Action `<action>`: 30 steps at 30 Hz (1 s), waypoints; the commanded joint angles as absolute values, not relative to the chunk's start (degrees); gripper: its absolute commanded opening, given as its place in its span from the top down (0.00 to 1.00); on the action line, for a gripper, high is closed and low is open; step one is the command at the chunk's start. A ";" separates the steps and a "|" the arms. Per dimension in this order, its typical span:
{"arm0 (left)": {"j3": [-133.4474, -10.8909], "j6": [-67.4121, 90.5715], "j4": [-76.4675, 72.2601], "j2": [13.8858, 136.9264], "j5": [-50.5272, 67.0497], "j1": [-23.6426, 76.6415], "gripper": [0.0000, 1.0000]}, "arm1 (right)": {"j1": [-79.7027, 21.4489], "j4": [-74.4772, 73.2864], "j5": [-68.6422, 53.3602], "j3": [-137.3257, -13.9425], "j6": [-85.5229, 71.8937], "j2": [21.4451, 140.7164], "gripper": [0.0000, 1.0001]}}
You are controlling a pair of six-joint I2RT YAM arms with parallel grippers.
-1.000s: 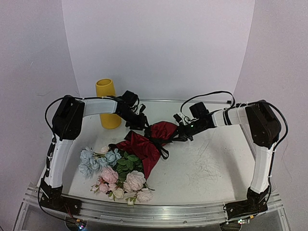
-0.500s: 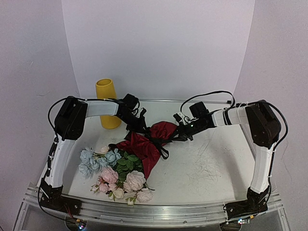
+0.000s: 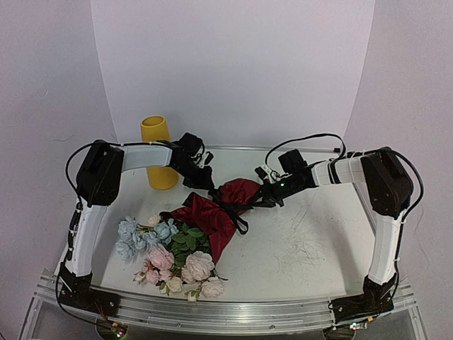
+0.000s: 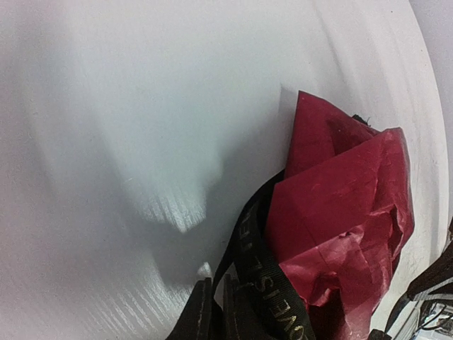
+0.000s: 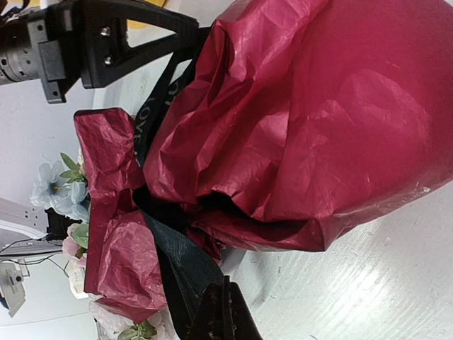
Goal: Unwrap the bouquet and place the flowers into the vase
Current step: Untie the ribbon from the wrapping paper.
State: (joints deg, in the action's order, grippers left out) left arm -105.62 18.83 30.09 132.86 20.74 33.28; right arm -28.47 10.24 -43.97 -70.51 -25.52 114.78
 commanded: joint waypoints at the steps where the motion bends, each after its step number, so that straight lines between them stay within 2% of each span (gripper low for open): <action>1: -105.47 17.34 29.89 127.46 18.16 33.04 0.98 | -28.45 8.53 -45.01 -72.07 -24.92 115.15 1.00; 8: -104.96 16.72 29.88 126.40 17.18 33.05 1.00 | -28.39 8.51 -44.93 -71.82 -24.83 114.90 1.00; 15: -103.85 16.22 29.88 123.63 10.09 33.05 1.00 | -28.39 8.44 -43.88 -71.43 -24.90 114.55 1.00; 27: -101.58 14.98 29.21 119.94 3.70 33.05 1.00 | -26.92 6.96 -35.04 -68.51 -26.00 111.78 1.00; 30: -101.20 14.51 28.71 119.69 4.29 33.05 1.00 | -26.13 7.24 -36.89 -67.94 -25.70 111.64 1.00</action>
